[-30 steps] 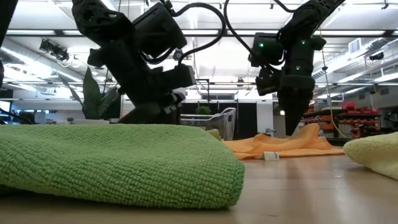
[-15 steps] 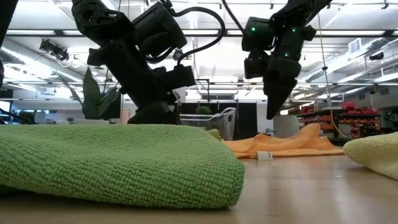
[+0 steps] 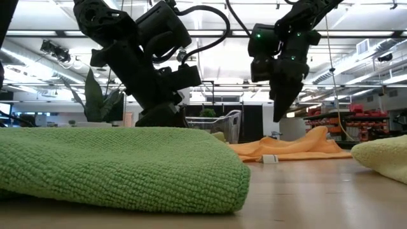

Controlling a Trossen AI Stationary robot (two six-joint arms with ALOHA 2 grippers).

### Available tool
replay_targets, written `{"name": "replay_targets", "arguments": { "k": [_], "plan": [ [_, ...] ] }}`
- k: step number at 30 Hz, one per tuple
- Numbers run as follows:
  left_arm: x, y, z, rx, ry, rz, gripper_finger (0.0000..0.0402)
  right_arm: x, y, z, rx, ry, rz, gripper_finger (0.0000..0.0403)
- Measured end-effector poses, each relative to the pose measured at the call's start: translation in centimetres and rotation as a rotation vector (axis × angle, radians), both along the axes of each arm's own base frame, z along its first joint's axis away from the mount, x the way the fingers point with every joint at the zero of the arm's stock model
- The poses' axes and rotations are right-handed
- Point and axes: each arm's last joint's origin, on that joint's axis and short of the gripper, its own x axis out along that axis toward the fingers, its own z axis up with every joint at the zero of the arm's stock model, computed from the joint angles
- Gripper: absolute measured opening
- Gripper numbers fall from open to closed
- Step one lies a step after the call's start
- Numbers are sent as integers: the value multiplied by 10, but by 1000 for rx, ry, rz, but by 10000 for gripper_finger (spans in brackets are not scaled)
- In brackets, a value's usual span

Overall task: Fold microfiber towels
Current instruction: Fold the orange microfiber cloth

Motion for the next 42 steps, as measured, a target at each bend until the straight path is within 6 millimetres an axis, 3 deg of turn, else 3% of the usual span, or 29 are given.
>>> {"name": "replay_targets", "arguments": {
  "k": [7,15,20,33,42],
  "plan": [
    [0,0,0,-20,-11,23,9,-1,-5,-1,0,-14,35,53],
    [1,0,1,-34,-25,37,8,6,-14,-33,59,91,30,87],
    [1,0,1,-34,-25,37,5,9,-12,-40,66,114,55,89],
    [1,0,1,-35,-26,38,9,11,-12,-39,42,99,85,88],
    [1,0,2,-35,-27,37,8,29,-18,-14,-1,17,117,88]
  ]
}}
